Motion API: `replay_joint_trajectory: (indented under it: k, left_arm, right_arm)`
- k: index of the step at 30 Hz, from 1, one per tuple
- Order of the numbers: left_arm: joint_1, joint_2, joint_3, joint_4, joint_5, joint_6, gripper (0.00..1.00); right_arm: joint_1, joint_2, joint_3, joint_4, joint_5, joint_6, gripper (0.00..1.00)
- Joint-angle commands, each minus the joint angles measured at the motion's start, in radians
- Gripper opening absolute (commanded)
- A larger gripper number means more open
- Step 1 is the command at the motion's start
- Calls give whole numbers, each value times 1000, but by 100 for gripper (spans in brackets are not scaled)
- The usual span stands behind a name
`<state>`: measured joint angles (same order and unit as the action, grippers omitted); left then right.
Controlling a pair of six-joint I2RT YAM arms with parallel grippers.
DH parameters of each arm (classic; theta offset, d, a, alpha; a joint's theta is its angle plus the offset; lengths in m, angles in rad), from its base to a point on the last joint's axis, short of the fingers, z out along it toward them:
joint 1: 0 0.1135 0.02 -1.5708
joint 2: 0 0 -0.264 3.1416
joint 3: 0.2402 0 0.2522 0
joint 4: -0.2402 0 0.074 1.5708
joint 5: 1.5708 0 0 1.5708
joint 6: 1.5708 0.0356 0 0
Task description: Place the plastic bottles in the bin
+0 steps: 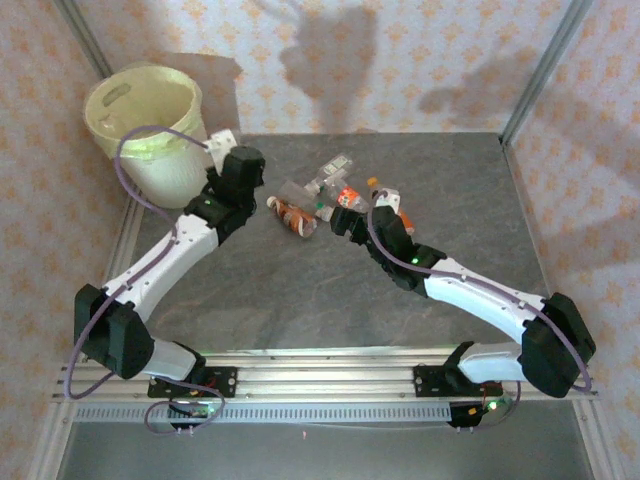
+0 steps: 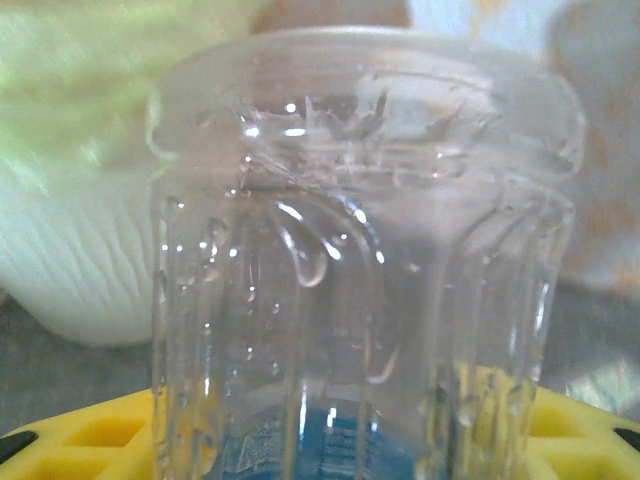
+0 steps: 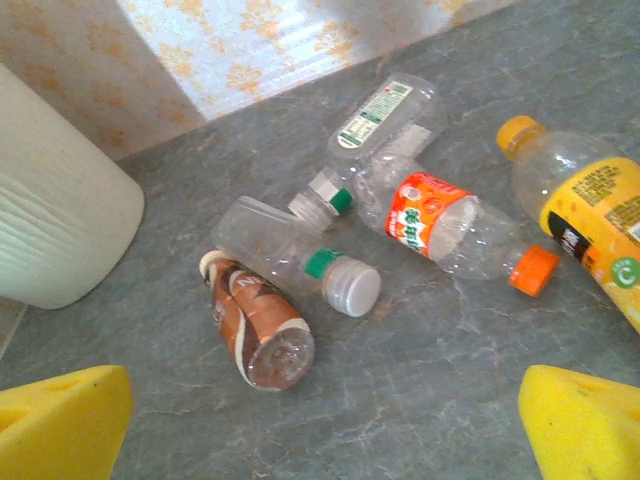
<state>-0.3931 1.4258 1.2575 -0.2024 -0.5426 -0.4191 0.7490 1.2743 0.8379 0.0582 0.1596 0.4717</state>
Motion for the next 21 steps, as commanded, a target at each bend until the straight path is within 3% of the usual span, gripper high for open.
replay_joint_trajectory:
  k: [1,16,21]
  left_arm:
    - [65,47,79,162,-56,63,57]
    - [251,285,485,168,-82,103,58]
    - [292,356,552,190,-172,132,58]
  right_arm:
    - [-2,4,33,38,-16,-19,99]
    - [-2,-84,-2,-24,44,-3,99]
    - [-2,-150,-20,-53,84,-19,99]
